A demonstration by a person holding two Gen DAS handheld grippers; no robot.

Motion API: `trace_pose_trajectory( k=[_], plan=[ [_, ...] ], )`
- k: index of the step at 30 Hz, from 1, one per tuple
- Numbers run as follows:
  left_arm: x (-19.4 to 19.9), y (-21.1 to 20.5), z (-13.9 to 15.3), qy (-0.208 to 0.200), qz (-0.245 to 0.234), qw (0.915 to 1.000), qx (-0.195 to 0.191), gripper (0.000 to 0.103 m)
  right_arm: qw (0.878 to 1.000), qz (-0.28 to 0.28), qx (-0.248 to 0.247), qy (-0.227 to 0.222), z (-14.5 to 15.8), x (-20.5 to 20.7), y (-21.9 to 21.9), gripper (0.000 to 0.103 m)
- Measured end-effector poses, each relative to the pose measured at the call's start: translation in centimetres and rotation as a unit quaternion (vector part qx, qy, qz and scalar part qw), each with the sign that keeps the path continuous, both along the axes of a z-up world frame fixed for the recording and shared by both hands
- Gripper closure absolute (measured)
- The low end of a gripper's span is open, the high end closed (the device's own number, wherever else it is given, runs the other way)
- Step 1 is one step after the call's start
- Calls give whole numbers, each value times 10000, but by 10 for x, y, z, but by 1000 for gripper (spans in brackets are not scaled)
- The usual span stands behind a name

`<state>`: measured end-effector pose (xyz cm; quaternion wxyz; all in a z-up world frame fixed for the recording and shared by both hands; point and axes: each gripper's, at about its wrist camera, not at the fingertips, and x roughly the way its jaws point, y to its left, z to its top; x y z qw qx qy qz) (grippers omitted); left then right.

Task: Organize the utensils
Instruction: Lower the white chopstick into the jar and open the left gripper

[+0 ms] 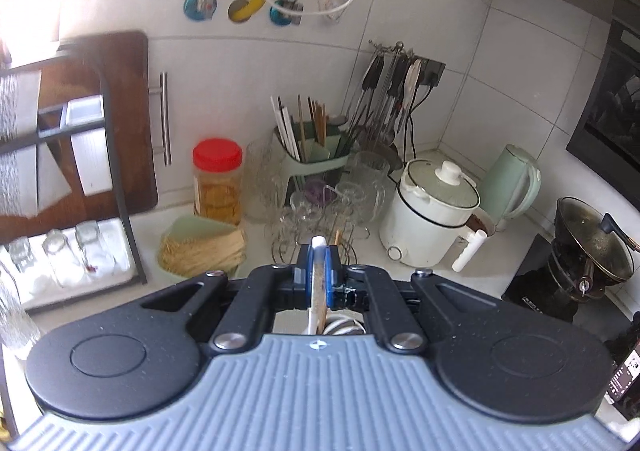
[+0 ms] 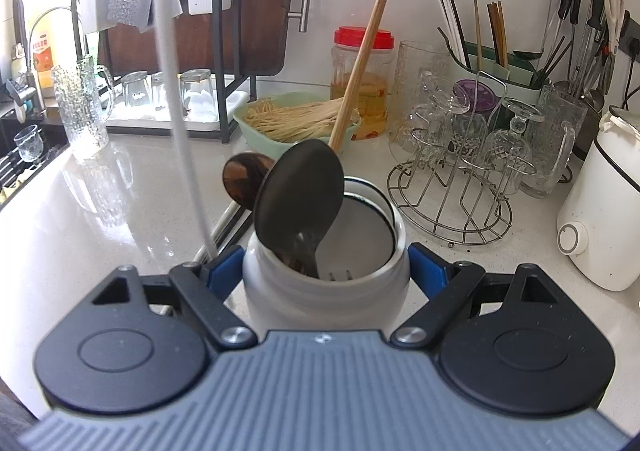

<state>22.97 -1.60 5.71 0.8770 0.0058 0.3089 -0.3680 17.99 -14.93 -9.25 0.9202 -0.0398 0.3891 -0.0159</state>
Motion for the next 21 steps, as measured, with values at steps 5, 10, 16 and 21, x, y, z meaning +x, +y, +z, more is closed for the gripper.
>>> trace_pose_trajectory(
  k=[5,10,16,21],
  plan=[
    [4,-3,15,-152,-74,9999,26,96,10000,-17,5,-20,0,-1,0,13],
    [8,-4,31,-339,-142,9993,20,96,10000,-28,11,-42,-1,-1,0,13],
    [8,-9,45,-491,-248,9985,24,96,10000,-45,11,-61,-1,-2,0,13],
    [10,-14,50,-545,-295,9981,15,96,10000,-43,9,-72,-1,-2,1,13]
  ],
)
